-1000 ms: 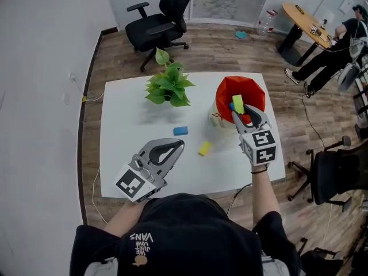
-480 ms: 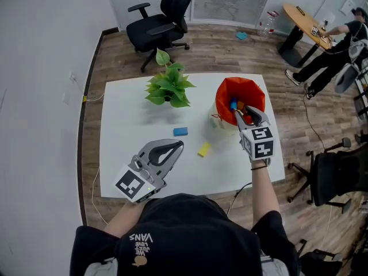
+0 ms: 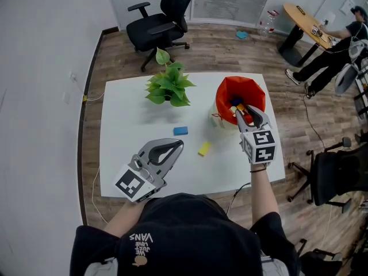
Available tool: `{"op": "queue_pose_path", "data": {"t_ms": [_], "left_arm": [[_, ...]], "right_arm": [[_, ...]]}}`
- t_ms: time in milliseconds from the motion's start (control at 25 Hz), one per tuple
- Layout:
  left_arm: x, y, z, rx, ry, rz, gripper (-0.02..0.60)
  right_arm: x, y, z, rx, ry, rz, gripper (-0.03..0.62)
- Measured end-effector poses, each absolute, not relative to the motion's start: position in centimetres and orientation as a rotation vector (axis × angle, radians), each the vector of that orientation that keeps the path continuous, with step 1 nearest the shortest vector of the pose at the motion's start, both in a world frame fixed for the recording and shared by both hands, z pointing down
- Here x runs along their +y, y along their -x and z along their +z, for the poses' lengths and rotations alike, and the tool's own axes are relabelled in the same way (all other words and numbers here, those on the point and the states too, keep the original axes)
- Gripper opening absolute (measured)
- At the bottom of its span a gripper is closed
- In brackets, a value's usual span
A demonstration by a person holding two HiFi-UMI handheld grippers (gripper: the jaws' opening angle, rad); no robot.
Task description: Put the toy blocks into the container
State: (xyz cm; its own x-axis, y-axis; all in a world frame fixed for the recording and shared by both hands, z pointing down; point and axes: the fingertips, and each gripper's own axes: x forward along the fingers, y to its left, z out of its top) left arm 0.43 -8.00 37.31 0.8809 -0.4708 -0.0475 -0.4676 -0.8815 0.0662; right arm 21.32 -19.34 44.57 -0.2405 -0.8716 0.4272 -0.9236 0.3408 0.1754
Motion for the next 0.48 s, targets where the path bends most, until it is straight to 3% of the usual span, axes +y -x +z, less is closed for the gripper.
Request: {"op": "queue_pose_path", "data": {"t_ms": [280,480], "left_arm": [[-8.1,-0.2,37.2,-0.762,-2.991,-0.103,0.011],[-8.3,0.1,37.1,-0.775,-2.988,-0.113,0.011]], "right_arm": [[-17.4,-18.4,41.0,-2.319,-1.603,0.037,0.046],[-15.9,-15.5,39.9,-2.416,-1.547,0.012,0.018]]}}
